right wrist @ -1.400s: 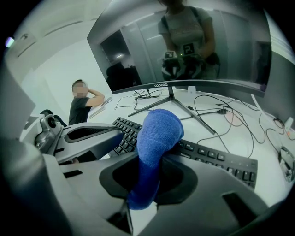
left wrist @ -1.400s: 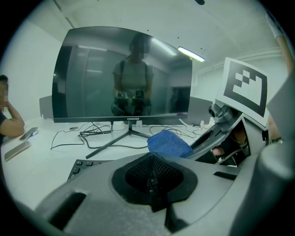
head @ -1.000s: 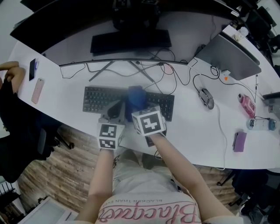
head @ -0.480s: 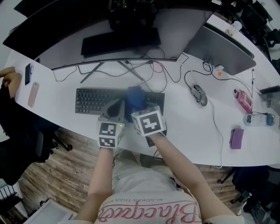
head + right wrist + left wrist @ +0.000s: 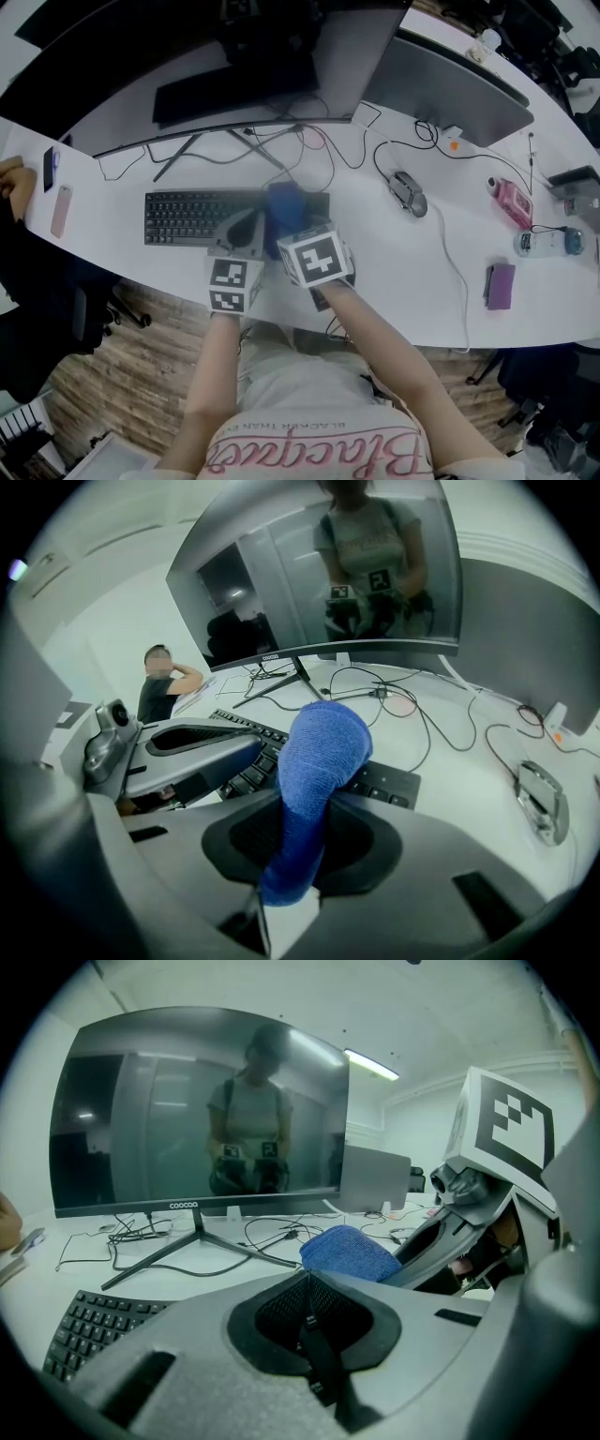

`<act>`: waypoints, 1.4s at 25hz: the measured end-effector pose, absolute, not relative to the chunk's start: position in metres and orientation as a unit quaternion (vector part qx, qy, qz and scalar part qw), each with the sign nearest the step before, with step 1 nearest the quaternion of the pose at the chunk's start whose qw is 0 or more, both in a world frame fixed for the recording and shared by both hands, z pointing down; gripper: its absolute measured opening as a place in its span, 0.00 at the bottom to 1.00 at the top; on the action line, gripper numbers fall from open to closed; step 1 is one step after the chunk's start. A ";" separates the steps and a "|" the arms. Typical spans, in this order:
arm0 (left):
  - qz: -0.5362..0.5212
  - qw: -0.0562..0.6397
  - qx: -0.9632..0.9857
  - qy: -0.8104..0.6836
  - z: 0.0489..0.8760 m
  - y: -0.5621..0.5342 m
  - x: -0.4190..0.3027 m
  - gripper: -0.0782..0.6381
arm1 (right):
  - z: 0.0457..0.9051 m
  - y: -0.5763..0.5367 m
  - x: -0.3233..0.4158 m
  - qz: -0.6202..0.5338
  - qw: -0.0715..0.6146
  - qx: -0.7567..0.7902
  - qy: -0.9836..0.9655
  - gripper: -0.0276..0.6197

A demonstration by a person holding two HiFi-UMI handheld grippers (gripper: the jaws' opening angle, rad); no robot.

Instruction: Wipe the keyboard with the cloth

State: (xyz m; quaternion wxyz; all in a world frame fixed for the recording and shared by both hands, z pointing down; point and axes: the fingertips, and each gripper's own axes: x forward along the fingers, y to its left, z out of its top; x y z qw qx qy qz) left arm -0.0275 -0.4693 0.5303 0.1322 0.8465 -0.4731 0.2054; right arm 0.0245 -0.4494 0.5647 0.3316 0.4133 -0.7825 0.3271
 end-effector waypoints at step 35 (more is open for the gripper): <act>0.211 0.108 0.863 -0.446 0.523 -0.462 0.058 0.12 | 0.566 -0.437 0.144 0.337 0.326 0.468 -0.749 0.18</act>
